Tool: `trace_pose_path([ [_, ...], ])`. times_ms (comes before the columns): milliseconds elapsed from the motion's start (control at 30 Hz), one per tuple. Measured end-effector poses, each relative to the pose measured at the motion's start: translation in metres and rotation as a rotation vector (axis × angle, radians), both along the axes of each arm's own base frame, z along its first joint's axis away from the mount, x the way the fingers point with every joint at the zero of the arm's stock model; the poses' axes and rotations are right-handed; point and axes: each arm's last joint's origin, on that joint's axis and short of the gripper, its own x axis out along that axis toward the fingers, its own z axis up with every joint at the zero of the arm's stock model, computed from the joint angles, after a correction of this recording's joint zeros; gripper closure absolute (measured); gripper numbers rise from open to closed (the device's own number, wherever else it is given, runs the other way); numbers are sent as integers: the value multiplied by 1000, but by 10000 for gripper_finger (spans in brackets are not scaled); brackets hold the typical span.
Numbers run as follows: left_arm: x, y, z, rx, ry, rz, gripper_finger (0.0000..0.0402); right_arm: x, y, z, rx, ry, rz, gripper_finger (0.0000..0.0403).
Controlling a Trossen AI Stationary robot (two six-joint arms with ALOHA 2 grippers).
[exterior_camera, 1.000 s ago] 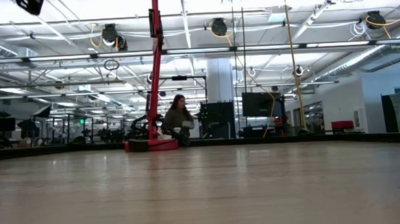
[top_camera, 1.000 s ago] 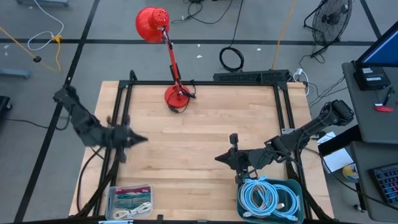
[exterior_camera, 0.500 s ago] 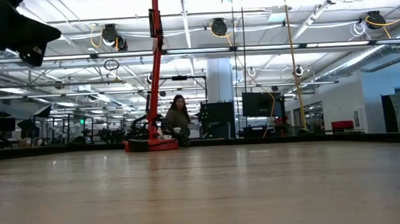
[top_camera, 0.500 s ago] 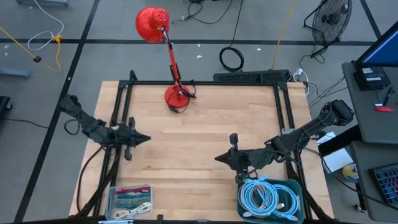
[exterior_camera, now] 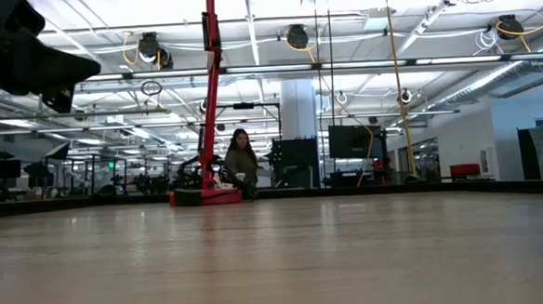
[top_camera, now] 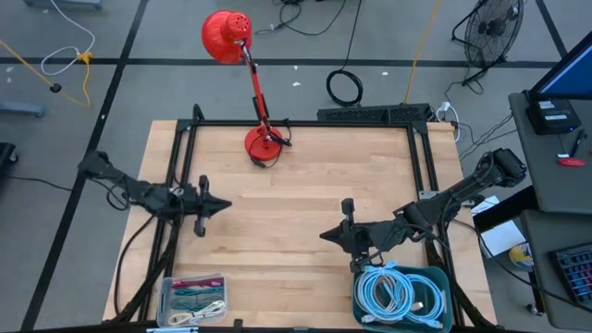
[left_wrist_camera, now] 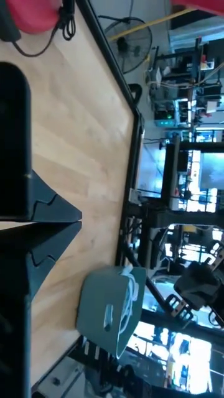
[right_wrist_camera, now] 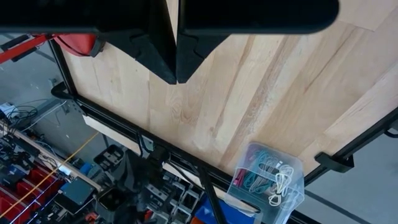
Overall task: Pick & Place USB Port
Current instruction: Return to Home Position
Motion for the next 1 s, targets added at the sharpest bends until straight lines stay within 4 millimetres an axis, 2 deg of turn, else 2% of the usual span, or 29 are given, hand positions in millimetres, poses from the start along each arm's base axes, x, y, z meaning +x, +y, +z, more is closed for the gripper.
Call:
trace_pose_path([
  [267,4,12,-6,12,61,79,401,0,0,0,-4,1,2,403],
  [767,8,45,-7,-11,72,73,400,0,0,0,-10,1,4,403],
  [1000,6,54,-11,-44,109,190,393,0,0,-1,-14,12,4,403],
])
